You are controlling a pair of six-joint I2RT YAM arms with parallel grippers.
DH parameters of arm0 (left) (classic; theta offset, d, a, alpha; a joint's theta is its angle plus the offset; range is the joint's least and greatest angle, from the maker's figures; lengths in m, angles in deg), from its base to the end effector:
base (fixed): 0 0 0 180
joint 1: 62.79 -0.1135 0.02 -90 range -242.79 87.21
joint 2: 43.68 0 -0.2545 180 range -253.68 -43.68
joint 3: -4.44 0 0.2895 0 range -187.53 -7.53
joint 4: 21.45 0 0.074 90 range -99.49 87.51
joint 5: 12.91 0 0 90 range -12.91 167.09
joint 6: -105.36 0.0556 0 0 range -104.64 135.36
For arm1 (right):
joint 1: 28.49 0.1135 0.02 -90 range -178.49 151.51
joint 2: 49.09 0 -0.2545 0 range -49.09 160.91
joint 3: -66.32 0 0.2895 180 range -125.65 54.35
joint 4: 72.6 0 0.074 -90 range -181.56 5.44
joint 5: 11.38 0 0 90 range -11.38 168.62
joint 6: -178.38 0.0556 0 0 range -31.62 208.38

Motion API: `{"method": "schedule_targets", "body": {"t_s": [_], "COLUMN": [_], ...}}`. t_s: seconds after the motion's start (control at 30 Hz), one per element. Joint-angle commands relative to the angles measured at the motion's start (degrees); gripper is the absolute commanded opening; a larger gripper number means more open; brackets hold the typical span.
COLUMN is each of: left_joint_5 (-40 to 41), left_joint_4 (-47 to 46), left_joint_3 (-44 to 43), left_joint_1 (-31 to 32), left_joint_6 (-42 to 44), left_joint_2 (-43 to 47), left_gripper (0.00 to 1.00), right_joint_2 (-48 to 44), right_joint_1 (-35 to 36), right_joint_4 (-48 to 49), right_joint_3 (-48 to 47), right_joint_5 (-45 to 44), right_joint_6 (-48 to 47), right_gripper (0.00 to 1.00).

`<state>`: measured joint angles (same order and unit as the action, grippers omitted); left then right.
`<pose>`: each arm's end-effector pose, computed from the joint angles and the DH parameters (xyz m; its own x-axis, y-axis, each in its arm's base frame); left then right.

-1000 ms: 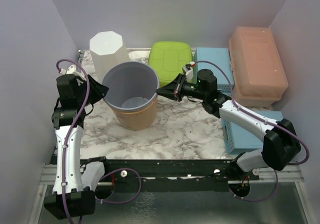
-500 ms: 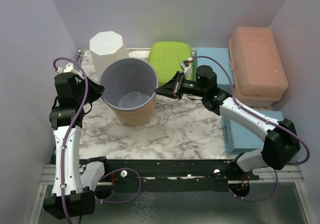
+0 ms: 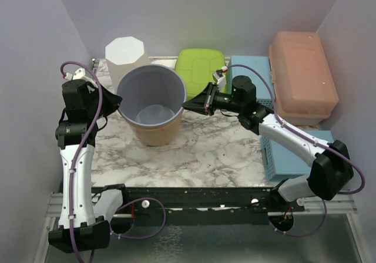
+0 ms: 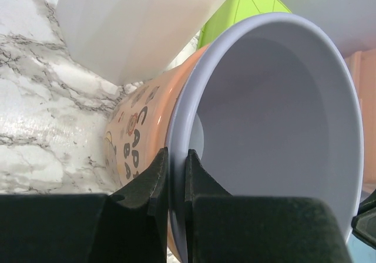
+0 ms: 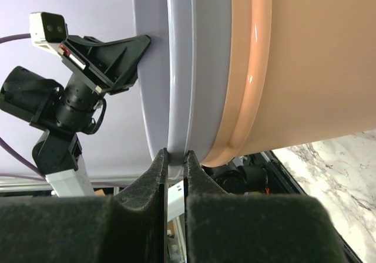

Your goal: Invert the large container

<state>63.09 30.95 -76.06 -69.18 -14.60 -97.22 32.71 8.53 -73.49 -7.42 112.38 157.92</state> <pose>0.2423 0.0136 0.3945 -0.4243 -0.5351 -0.7305 -0.1187 0.8326 -0.5410 0.2921 0.2589 0.3061 -0.9231 0.2795 -0.2643 -0.2118 0.2043 0.9557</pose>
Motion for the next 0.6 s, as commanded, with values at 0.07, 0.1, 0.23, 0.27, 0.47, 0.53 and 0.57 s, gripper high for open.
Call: {"method": "schedule_targets", "body": {"t_s": [0.07, 0.1, 0.23, 0.27, 0.47, 0.53, 0.57], "left_joint_5": [5.09, 5.7, 6.16, 6.08, 5.87, 5.79, 5.56], "left_joint_4": [4.39, 5.01, 5.69, 5.64, 5.26, 4.92, 4.6], "left_joint_3": [-6.5, -7.27, -9.43, -9.7, -8.56, -8.17, -8.05], "left_joint_1": [1.74, 2.12, 3.1, 3.14, 3.31, 3.31, 3.38], "left_joint_6": [-1.55, -1.44, -1.68, -1.61, -1.42, -1.42, -1.38], "left_joint_2": [-0.96, -1.16, -1.34, -1.4, -0.53, -0.06, 0.04], "left_gripper": [0.06, 0.06, 0.05, 0.05, 0.05, 0.04, 0.03], "right_joint_2": [-1.73, -1.65, -1.97, -1.91, -1.12, -1.11, -1.16], "right_joint_1": [0.17, 0.16, 0.16, 0.16, 0.17, 0.21, 0.17], "right_joint_4": [3.13, 3.5, 4.39, 4.36, 5.28, 5.84, 5.93], "right_joint_3": [-1.87, -2.32, -3.61, -3.7, -3.2, -3.01, -2.99], "right_joint_5": [-0.29, 0.28, 0.83, 0.66, 1.71, 1.83, 1.69], "right_joint_6": [1.7, 1.97, 2.13, 2.05, 3.12, 3.3, 3.21], "right_gripper": [0.04, 0.04, 0.05, 0.05, 0.05, 0.07, 0.09]}}
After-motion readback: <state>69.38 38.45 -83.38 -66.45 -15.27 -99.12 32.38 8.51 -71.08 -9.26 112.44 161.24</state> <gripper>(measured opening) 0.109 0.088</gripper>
